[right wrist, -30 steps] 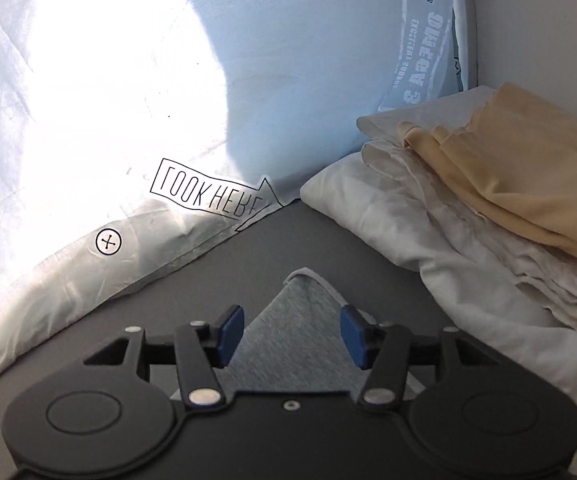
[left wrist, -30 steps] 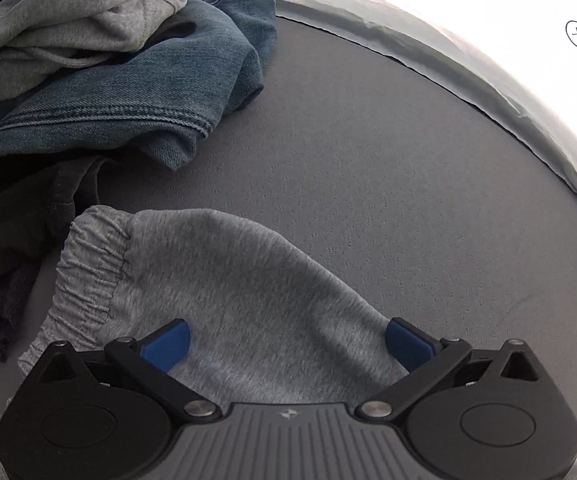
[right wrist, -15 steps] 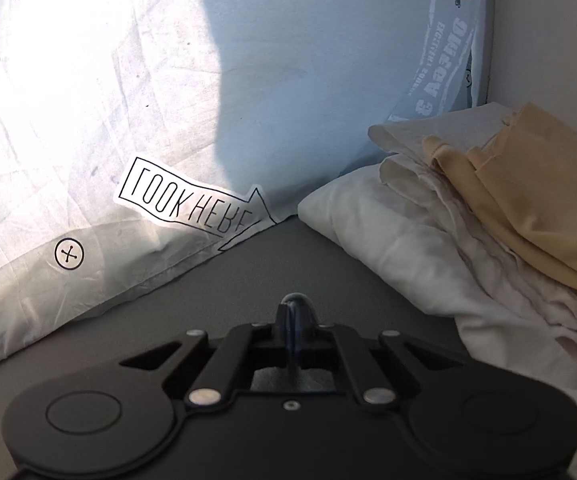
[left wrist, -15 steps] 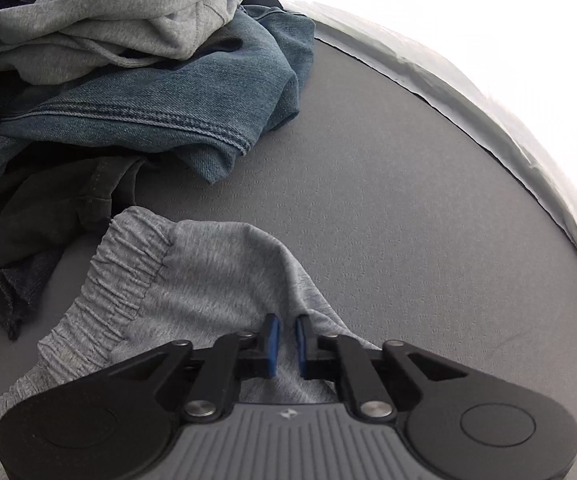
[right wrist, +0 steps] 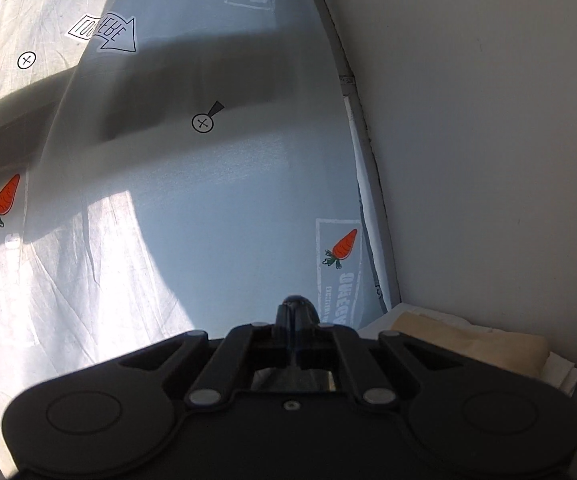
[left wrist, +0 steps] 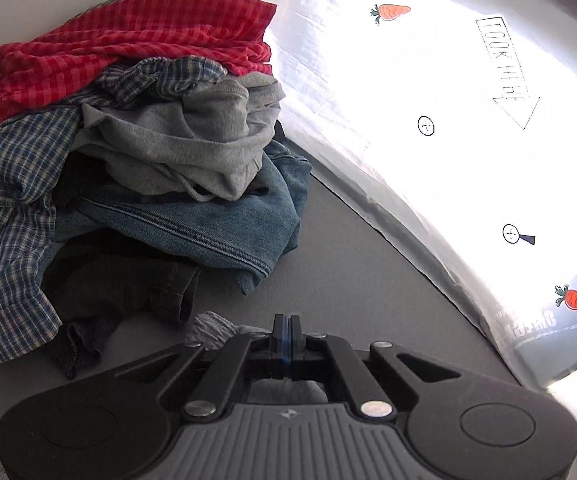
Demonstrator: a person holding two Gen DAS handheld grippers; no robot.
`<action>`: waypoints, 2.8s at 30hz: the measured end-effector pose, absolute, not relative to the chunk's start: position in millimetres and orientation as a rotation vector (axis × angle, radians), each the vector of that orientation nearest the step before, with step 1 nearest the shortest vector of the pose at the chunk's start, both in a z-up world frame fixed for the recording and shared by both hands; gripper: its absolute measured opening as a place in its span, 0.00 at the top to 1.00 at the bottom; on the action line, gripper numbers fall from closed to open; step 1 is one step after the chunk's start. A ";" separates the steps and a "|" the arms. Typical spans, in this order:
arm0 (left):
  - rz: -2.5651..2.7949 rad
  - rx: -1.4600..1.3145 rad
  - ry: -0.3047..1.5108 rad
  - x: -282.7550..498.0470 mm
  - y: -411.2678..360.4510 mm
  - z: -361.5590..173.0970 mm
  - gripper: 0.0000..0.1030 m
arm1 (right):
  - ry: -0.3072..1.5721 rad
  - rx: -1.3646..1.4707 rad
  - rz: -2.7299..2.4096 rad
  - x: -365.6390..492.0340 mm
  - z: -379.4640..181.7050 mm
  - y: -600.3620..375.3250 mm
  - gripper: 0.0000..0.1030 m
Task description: Fold clothes
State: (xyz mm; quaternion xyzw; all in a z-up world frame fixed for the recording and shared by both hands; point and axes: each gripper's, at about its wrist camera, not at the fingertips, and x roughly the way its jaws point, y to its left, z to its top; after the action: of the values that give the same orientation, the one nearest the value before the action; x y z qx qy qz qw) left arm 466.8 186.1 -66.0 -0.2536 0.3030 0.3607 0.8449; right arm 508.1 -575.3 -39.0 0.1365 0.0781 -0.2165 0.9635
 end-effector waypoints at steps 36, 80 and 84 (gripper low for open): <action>0.905 -0.678 1.090 543.3 177.8 -189.5 0.12 | 0.255 0.236 -0.469 524.3 -65.2 -560.9 0.98; 0.568 -0.433 0.821 497.5 119.2 -158.2 0.35 | 0.691 0.608 -0.439 608.5 -214.3 -548.6 0.68; 0.510 -0.372 0.903 486.2 86.5 -175.3 0.32 | 0.701 0.634 -0.456 618.3 -227.5 -545.6 0.65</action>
State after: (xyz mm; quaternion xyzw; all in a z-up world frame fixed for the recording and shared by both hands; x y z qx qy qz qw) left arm 486.2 86.5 -175.3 -0.1769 0.4288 0.2425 0.8521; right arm 618.3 -545.6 -227.5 0.3027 0.3348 -0.2178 0.8654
